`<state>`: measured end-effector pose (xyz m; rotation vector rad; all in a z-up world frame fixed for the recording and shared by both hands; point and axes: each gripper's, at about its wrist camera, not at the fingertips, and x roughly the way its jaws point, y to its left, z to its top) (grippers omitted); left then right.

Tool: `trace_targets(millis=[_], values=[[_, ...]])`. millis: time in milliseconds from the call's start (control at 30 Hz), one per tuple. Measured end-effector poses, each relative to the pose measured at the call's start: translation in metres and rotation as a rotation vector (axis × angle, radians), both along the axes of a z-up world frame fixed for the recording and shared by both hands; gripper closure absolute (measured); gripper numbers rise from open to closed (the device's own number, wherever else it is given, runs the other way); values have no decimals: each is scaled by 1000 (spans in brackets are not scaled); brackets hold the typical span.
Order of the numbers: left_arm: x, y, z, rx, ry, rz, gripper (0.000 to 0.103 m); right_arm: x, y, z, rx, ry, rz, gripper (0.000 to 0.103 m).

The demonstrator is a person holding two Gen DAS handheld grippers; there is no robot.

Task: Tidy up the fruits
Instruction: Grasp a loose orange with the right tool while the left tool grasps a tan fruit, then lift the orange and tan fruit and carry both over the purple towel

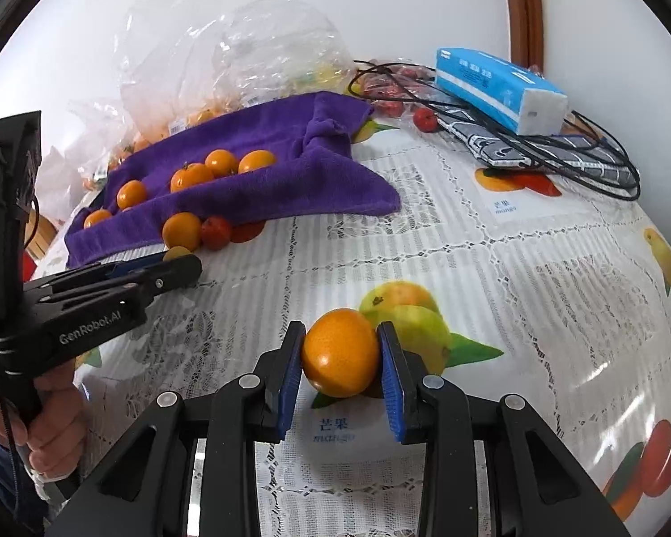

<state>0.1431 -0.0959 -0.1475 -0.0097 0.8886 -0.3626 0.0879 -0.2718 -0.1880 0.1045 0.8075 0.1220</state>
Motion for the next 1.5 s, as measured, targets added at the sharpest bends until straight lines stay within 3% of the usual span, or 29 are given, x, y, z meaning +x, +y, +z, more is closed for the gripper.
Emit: trace_targets(millis=[367,733,1100,1500], values=[[-18,34,-1,-23,9,49,78,-7,8,5,59,-10,4,71],[-30,84,-1,-37,8,137,78,-3,54,6,17,-1,68,71],[-38,111,0,-82,8,189,78,1,72,2,14,24,85,71],[-34,122,37,-93,-76,203,78,13,79,47,32,-71,86,71]])
